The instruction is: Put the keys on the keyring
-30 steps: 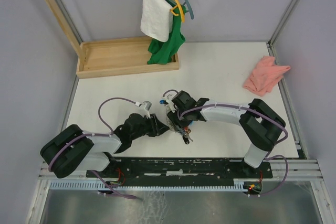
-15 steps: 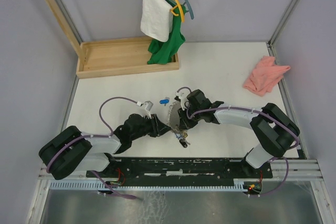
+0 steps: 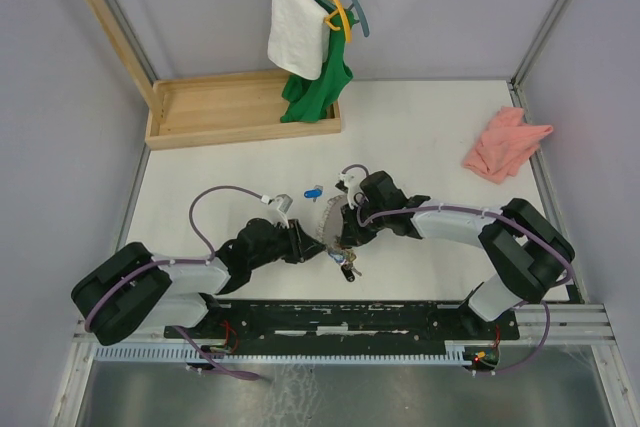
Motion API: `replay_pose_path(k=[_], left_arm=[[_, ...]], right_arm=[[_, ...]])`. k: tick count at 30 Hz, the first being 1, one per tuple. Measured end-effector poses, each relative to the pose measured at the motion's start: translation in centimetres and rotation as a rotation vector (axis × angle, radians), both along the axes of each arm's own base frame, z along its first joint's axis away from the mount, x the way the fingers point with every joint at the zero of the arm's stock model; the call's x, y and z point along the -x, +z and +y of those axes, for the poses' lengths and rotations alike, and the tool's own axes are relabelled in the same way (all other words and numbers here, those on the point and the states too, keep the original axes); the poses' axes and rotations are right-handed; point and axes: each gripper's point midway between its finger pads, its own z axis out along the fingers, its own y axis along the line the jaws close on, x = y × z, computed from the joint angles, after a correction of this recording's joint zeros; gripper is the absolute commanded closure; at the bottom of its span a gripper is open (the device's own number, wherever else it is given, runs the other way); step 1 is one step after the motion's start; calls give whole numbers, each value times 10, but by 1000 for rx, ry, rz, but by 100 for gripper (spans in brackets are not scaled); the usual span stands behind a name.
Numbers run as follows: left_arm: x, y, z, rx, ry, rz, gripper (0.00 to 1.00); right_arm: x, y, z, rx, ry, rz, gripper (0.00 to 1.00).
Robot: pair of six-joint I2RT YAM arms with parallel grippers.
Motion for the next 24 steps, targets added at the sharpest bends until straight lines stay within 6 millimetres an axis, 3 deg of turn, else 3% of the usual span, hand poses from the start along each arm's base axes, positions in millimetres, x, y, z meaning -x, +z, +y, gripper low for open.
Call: replay_pose_path(k=[18, 24], left_arm=[[-9, -25, 4, -65, 32, 59, 57], [-11, -23, -1, -53, 22, 54, 58]], right_arm=[[-1, 1, -2, -102, -41, 63, 98], [1, 17, -1, -155, -37, 53, 100]])
